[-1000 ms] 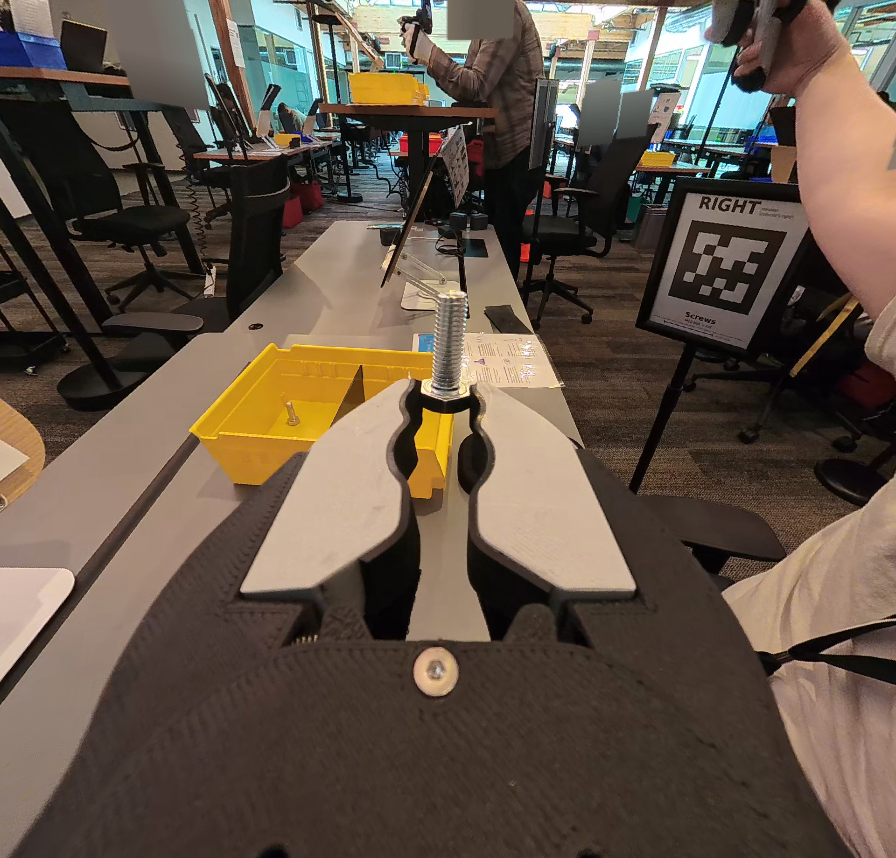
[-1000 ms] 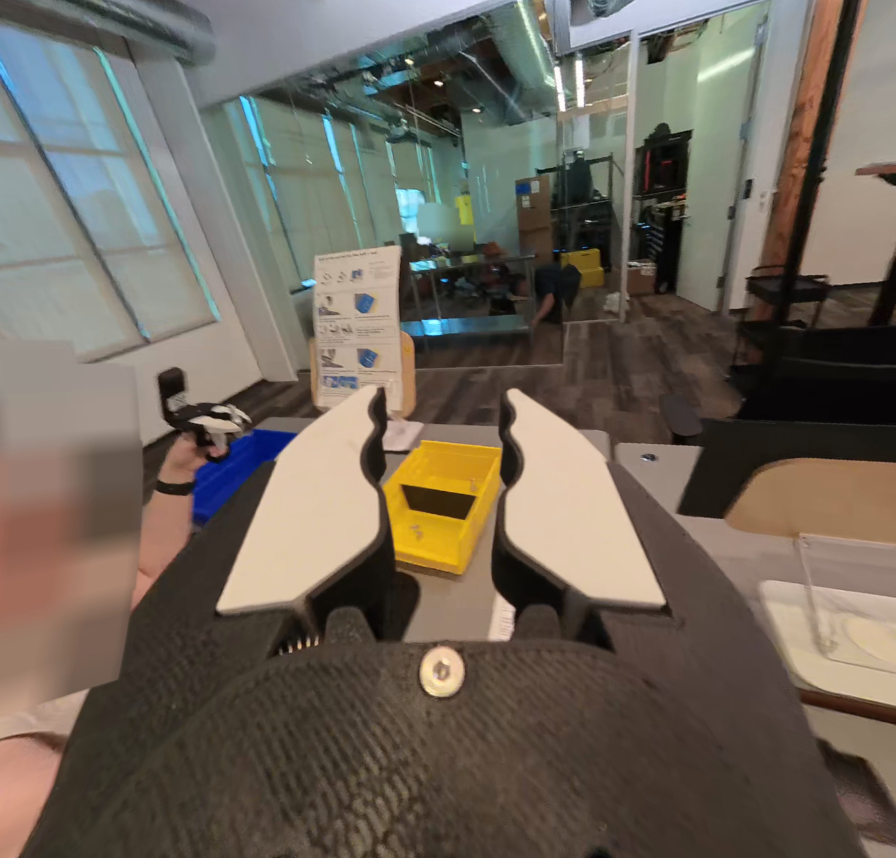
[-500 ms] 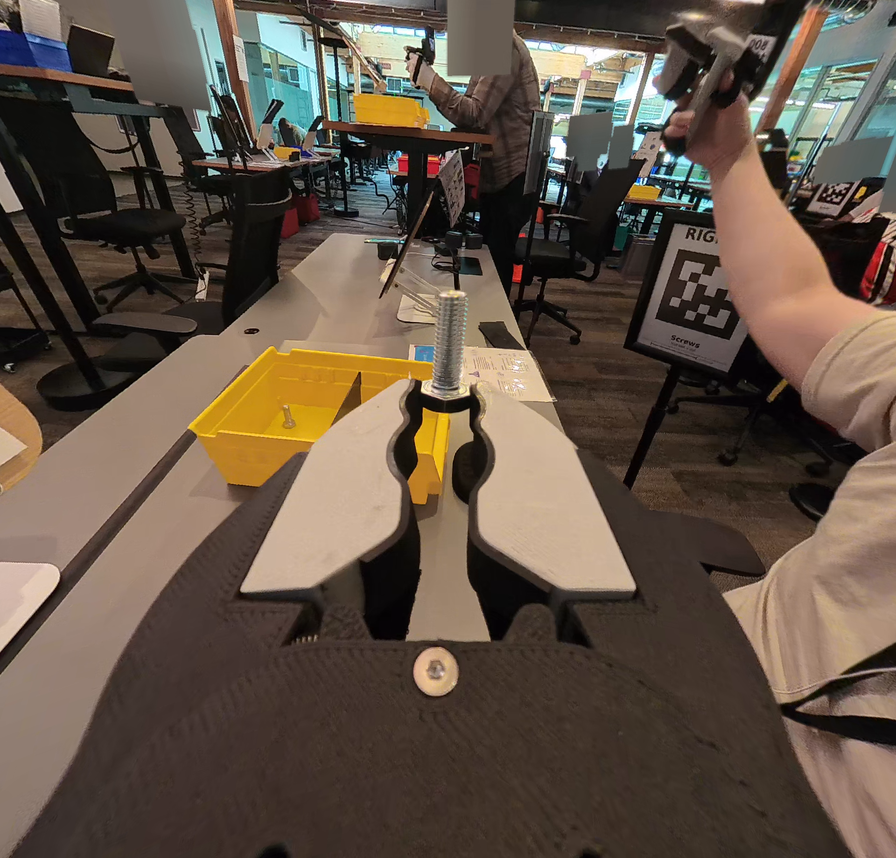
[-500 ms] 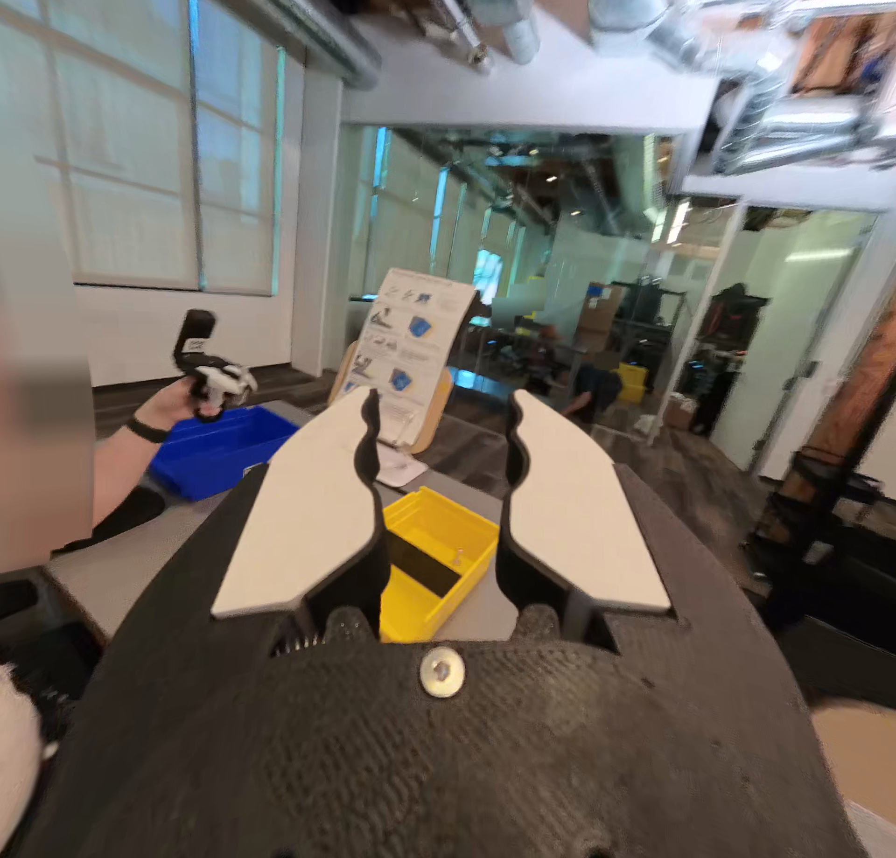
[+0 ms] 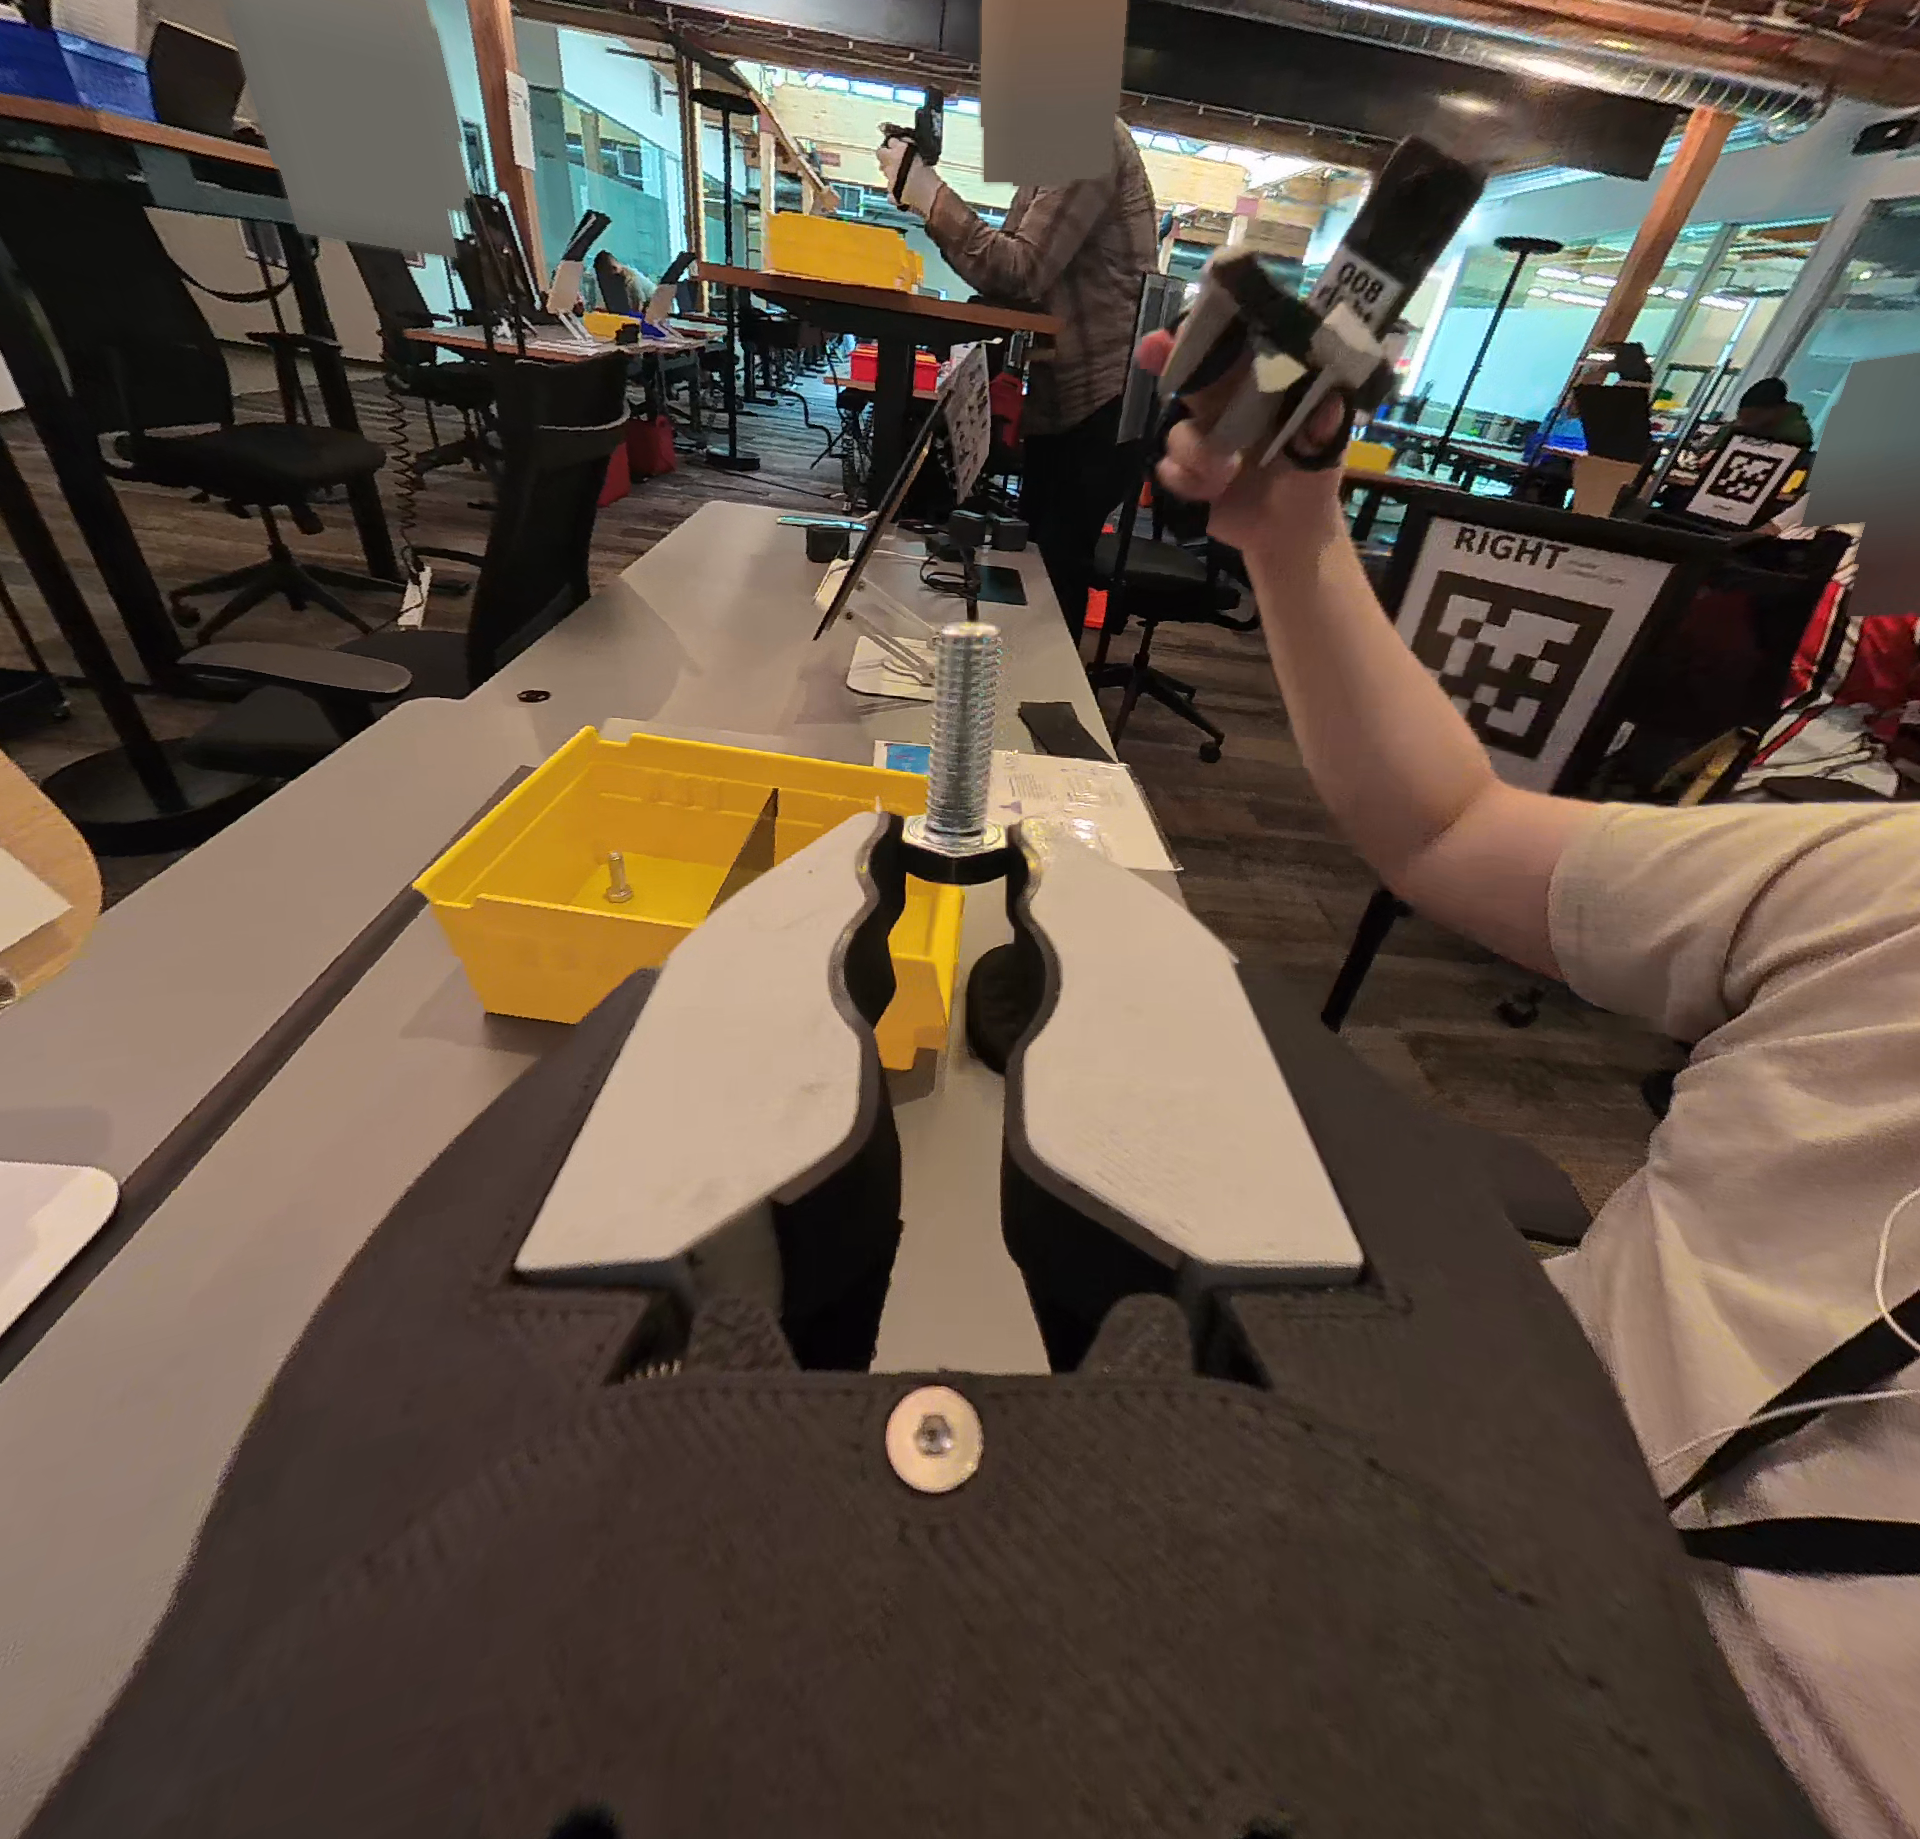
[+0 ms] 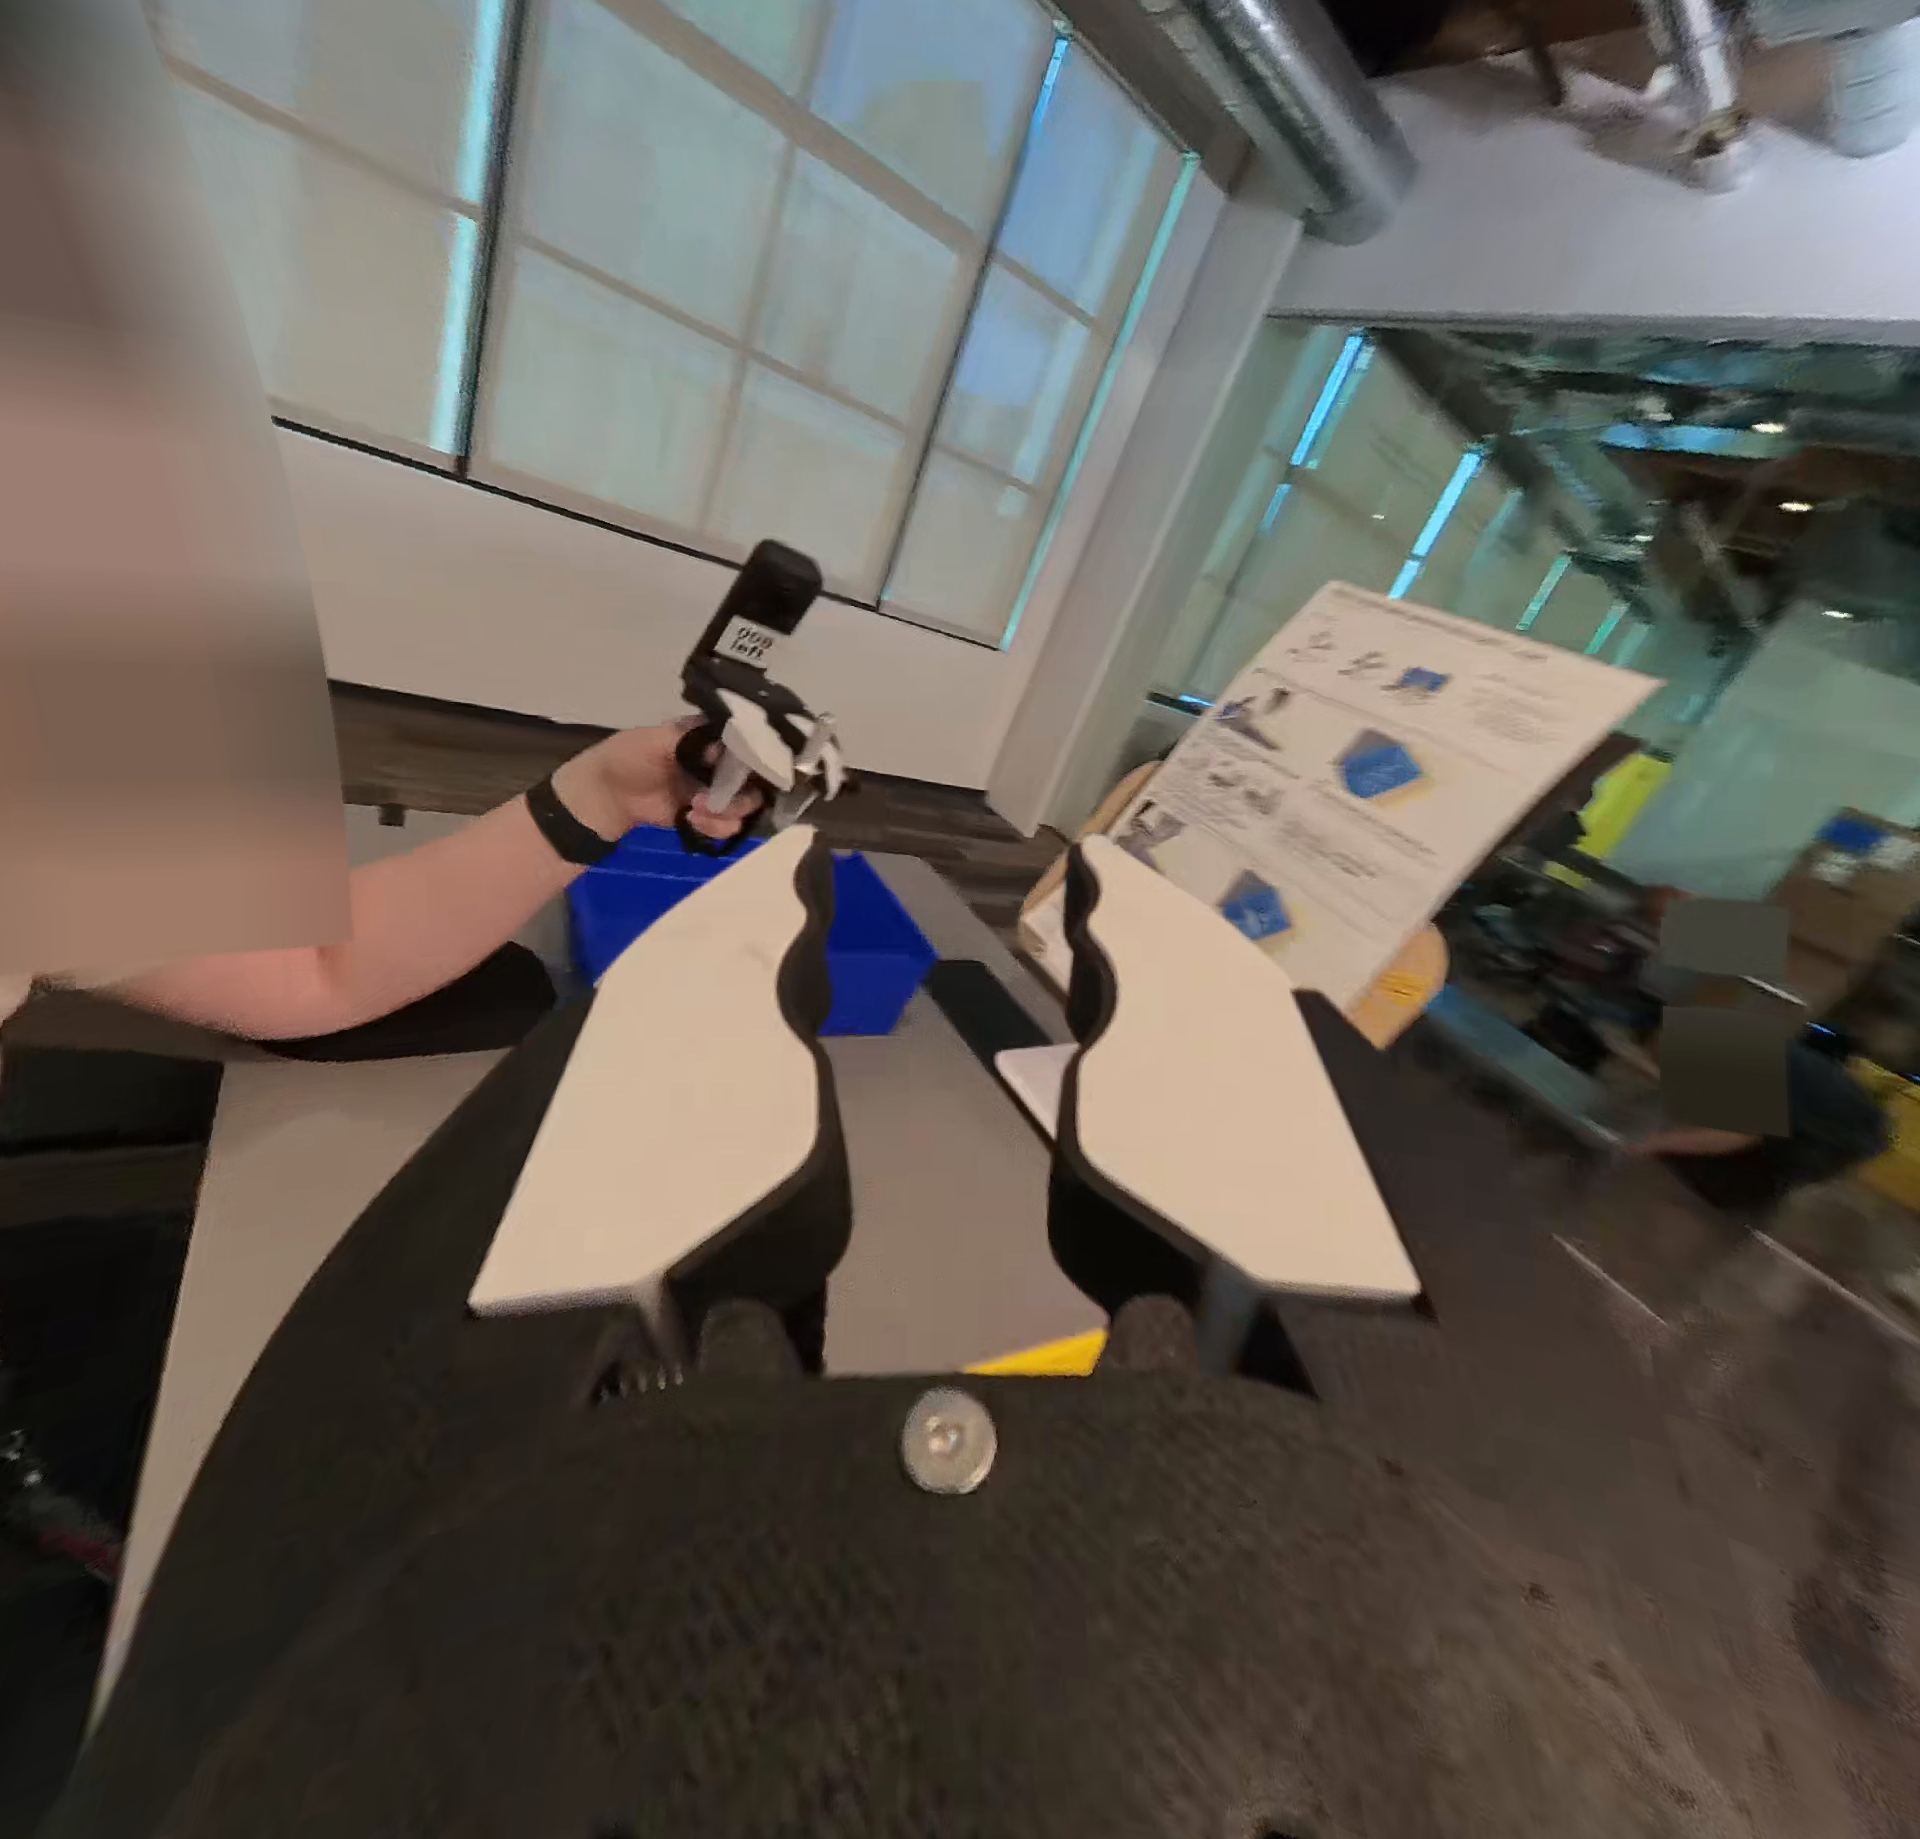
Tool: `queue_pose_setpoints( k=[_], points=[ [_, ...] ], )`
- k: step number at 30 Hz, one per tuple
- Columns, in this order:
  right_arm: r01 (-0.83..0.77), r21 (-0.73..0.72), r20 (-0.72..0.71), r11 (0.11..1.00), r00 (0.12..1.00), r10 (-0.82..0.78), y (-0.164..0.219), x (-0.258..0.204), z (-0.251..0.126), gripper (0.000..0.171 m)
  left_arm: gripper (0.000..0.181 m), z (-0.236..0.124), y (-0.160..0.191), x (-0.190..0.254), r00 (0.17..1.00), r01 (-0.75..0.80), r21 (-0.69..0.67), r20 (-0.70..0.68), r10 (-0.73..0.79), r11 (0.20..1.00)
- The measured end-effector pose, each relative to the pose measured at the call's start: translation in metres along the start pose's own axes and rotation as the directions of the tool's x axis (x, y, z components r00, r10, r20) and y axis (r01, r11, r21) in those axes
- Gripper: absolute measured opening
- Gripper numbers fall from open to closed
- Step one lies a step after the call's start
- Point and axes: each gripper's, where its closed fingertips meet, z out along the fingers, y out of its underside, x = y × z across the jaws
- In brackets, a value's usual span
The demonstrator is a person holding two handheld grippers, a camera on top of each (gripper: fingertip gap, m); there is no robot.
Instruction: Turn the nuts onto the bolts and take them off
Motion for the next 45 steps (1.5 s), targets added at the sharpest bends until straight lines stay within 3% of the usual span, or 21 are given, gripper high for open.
queue_pose_setpoints(
  k=[3, 4, 6, 9, 14, 18, 24, 26, 27, 32, 35, 39, 43, 45],
  points=[
    [-0.02, -0.01, 0.158, 1.0, 0.987, 0.021, 0.049, -0.025, 0.069, 0.016, 0.018, 0.0, 0.001, -0.007, 0.999, -0.012, -0.007, 0.033, 0.013, 1.0],
    [-0.074, 0.023, 0.192, 0.997, 0.979, 0.069, 0.056, -0.03, 0.092, 0.016, 0.018, 0.001, 0.003, -0.008, 0.999, -0.023, -0.014, 0.041, 0.023, 1.0],
    [-0.198, 0.085, 0.203, 0.977, 0.963, 0.177, 0.067, -0.03, 0.136, 0.033, 0.018, 0.004, 0.006, -0.011, 0.997, -0.048, -0.026, 0.053, 0.049, 0.999],
    [-0.237, 0.075, 0.217, 0.969, 0.952, 0.216, 0.089, -0.032, 0.191, 0.035, 0.018, 0.013, 0.006, -0.012, 0.996, -0.077, -0.008, 0.049, 0.078, 0.997],
    [-0.258, 0.054, 0.245, 0.965, 0.94, 0.238, 0.106, -0.04, 0.23, 0.037, 0.018, 0.023, 0.014, -0.017, 0.994, -0.095, -0.028, 0.055, 0.097, 0.995],
    [-0.278, 0.111, 0.284, 0.954, 0.929, 0.238, 0.11, -0.044, 0.23, 0.035, 0.018, 0.031, 0.024, -0.022, 0.992, -0.106, -0.068, 0.061, 0.11, 0.992],
    [-0.298, 0.052, 0.293, 0.953, 0.917, 0.271, 0.13, -0.046, 0.236, 0.034, 0.018, 0.043, 0.033, -0.021, 0.992, -0.114, -0.091, 0.038, 0.118, 0.989],
    [-0.327, 0.042, 0.355, 0.944, 0.888, 0.292, 0.132, -0.054, 0.236, 0.029, 0.018, 0.045, 0.033, -0.02, 0.992, -0.114, -0.086, 0.038, 0.117, 0.99],
    [-0.33, 0.033, 0.385, 0.943, 0.875, 0.293, 0.133, -0.057, 0.235, 0.011, 0.018, 0.046, 0.033, -0.017, 0.993, -0.113, -0.087, 0.023, 0.115, 0.99],
    [-0.38, 0.018, 0.403, 0.925, 0.849, 0.341, 0.127, -0.054, 0.228, 0.011, 0.02, 0.042, 0.03, -0.011, 0.995, -0.094, -0.085, 0.012, 0.096, 0.992],
    [-0.315, 0.005, 0.325, 0.949, 0.898, 0.297, 0.128, -0.033, 0.213, 0.011, 0.02, 0.032, 0.025, -0.01, 0.993, -0.104, -0.096, 0.039, 0.108, 0.99],
    [-0.233, -0.118, 0.173, 0.965, 0.952, 0.251, 0.141, 0.014, 0.16, 0.01, 0.02, 0.016, 0.019, -0.013, 0.986, -0.112, -0.118, 0.112, 0.126, 0.987],
    [-0.221, -0.357, -0.081, 0.907, 0.975, 0.206, 0.196, 0.065, 0.107, 0.01, 0.02, 0.008, 0.023, -0.021, 0.981, -0.082, -0.145, 0.165, 0.106, 0.986],
    [-0.305, -0.492, -0.256, 0.815, 0.946, 0.2, 0.237, 0.092, 0.078, 0.01, 0.02, 0.008, 0.029, -0.027, 0.978, -0.059, -0.175, 0.185, 0.092, 0.983]
  ],
)
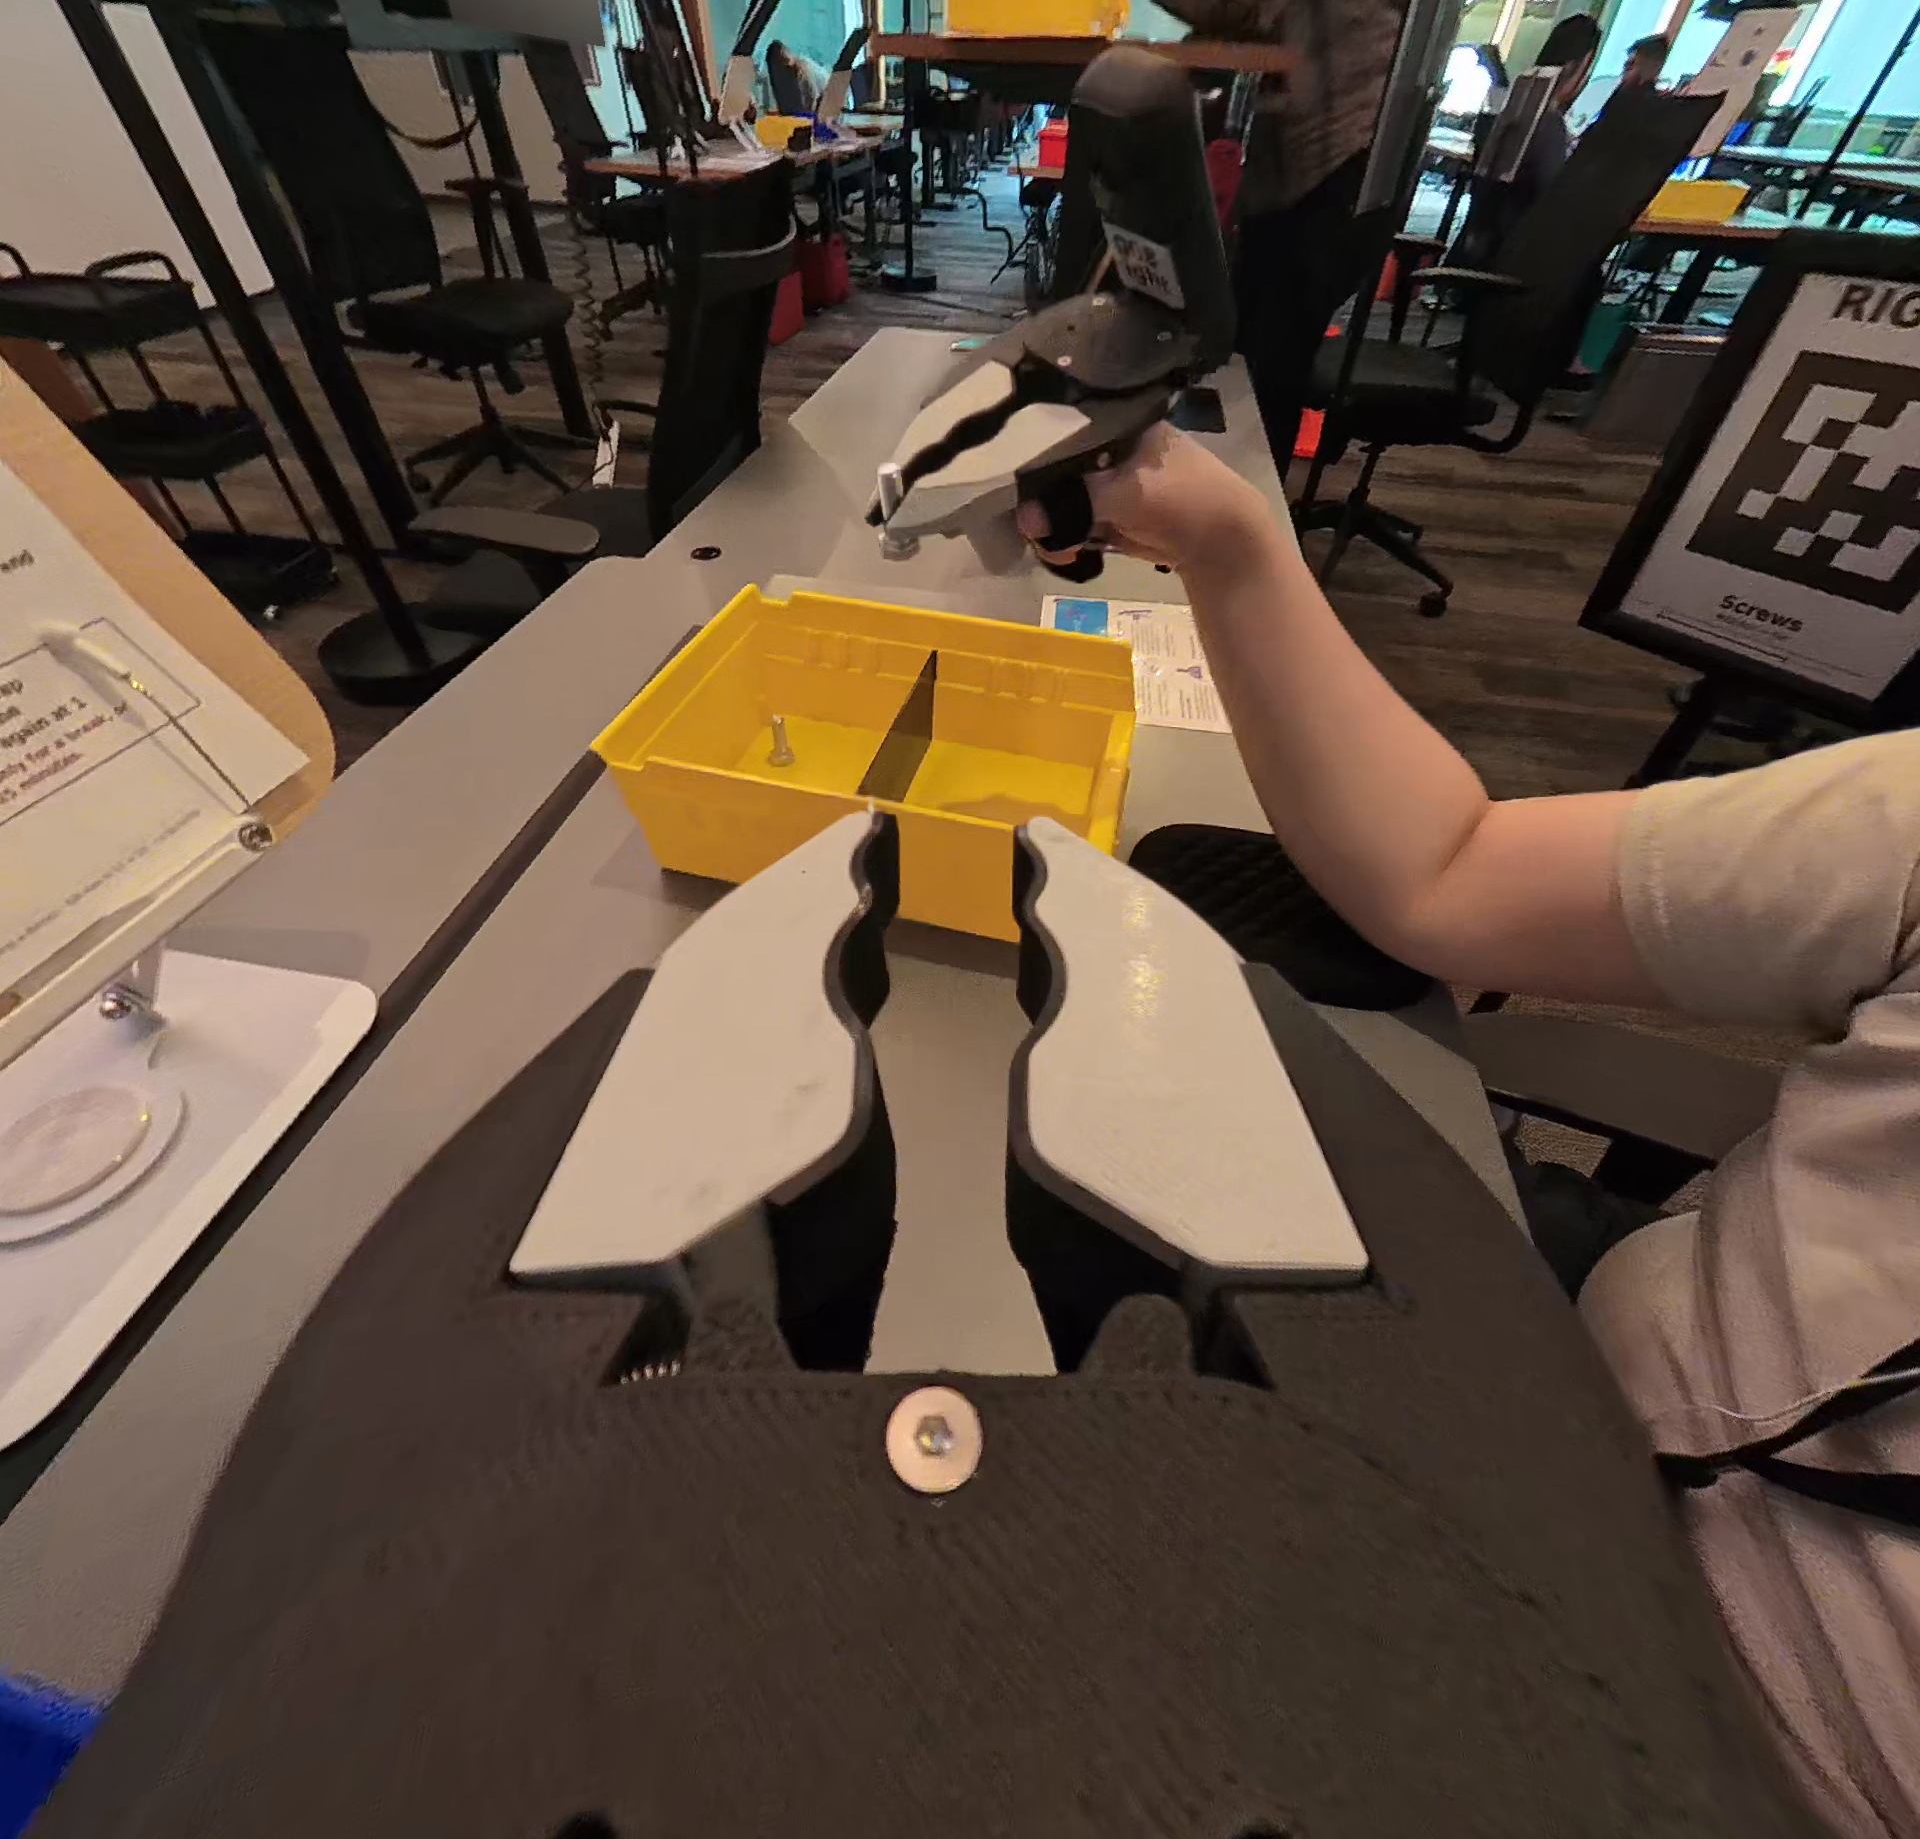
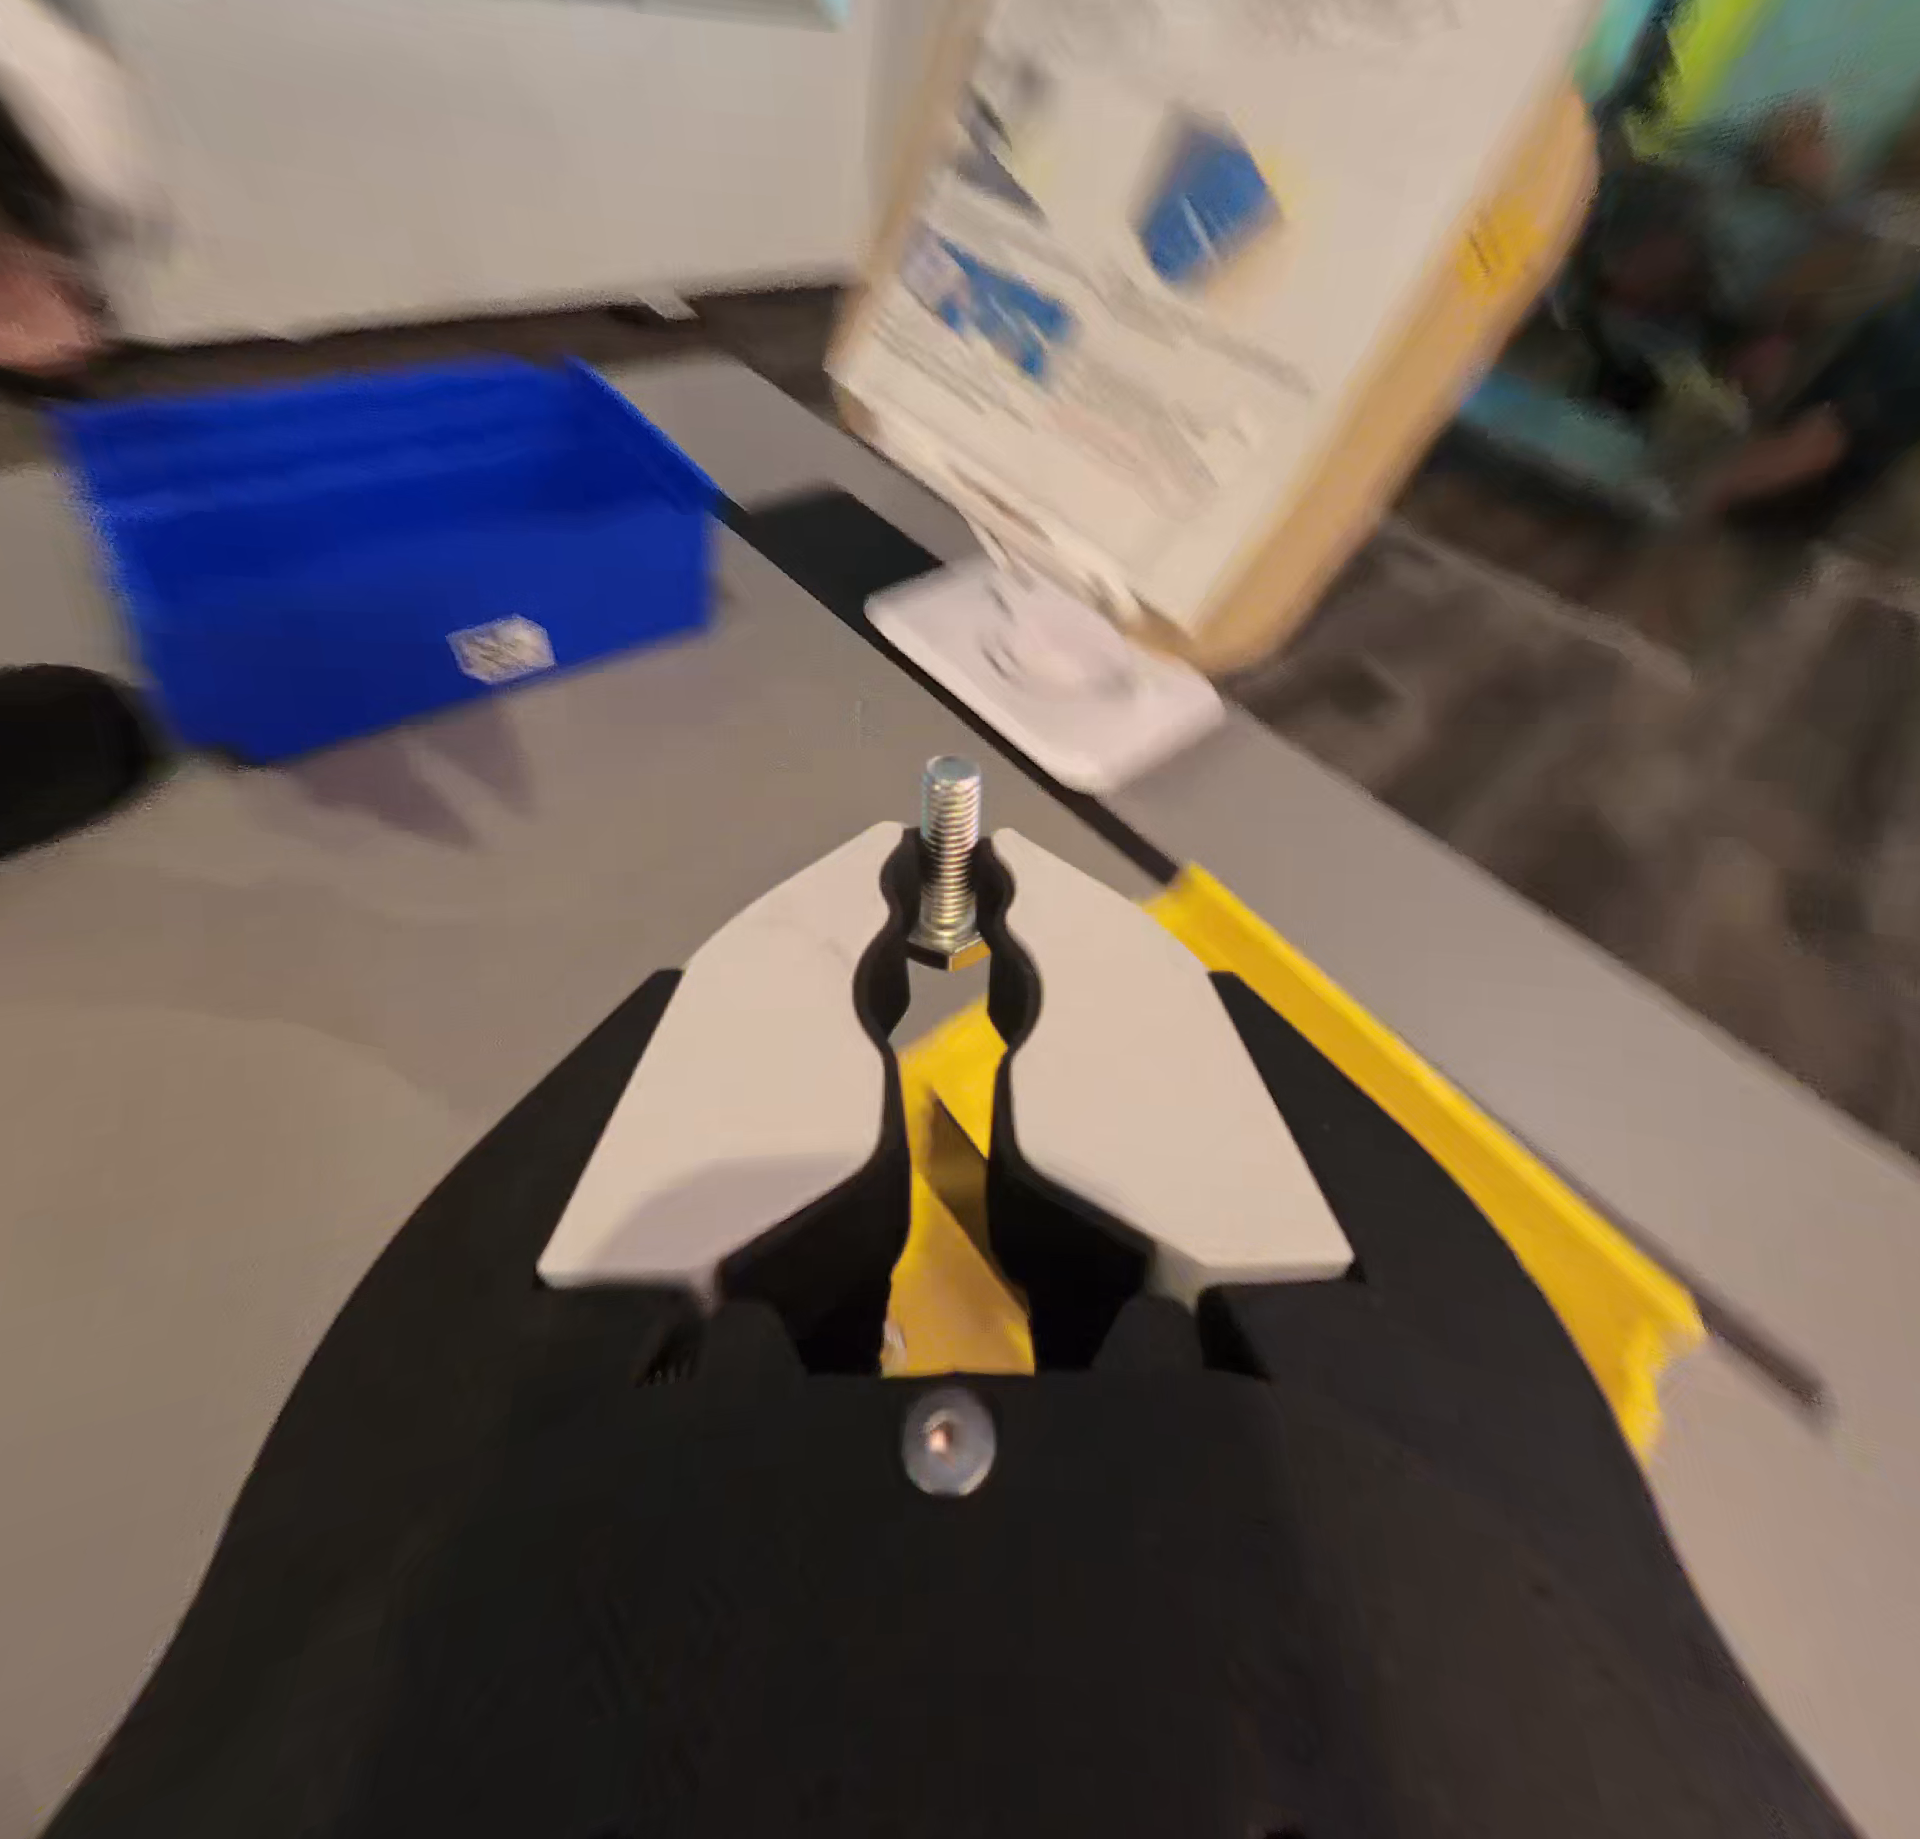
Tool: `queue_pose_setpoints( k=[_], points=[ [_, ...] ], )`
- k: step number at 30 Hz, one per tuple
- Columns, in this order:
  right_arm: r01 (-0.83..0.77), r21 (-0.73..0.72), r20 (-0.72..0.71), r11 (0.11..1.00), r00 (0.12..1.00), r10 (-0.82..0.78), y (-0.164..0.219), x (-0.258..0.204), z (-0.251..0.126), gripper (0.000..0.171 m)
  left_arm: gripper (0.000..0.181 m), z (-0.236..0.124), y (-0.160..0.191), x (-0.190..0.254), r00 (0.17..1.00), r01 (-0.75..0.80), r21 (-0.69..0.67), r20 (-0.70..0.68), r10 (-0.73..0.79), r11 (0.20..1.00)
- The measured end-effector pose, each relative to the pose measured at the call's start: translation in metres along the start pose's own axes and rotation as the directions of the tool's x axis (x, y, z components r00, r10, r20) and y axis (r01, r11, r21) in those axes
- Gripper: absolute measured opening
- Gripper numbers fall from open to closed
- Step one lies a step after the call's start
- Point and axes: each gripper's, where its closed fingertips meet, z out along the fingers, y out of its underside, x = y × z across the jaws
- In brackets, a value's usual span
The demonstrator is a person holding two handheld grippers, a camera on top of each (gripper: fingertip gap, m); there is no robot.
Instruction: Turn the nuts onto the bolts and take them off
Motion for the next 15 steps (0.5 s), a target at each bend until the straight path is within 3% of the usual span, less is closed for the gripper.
queue_pose_setpoints(
  k=[2, 5, 7, 10, 15],
  points=[
    [-0.113, -0.104, -0.078, 0.988, 0.991, 0.105, 0.033, 0.029, 0.004, 0.011, 0.02, 0.001, 0.002, -0.005, 1.0, 0.016, -0.004, 0.017, -0.016, 1.0],
    [-0.172, -0.228, -0.025, 0.958, 0.985, 0.171, 0.073, 0.048, 0.027, 0.011, 0.02, -0.002, -0.001, -0.005, 0.999, 0.042, 0.018, -0.005, -0.042, 0.999],
    [-0.172, -0.396, -0.004, 0.902, 0.983, 0.186, 0.105, 0.066, 0.045, 0.011, 0.02, -0.006, -0.003, -0.006, 0.999, 0.043, 0.025, -0.007, -0.043, 0.999],
    [-0.1, -0.621, 0.124, 0.777, 0.967, 0.223, 0.14, 0.076, 0.06, 0.011, 0.019, -0.01, -0.007, -0.007, 0.999, 0.043, 0.049, -0.011, -0.043, 0.998],
    [0.162, -0.67, 0.332, 0.725, 0.938, 0.097, 0.157, 0.078, 0.076, 0.011, 0.019, -0.016, -0.009, -0.008, 0.999, 0.039, 0.062, -0.012, -0.038, 0.997]
  ],
)
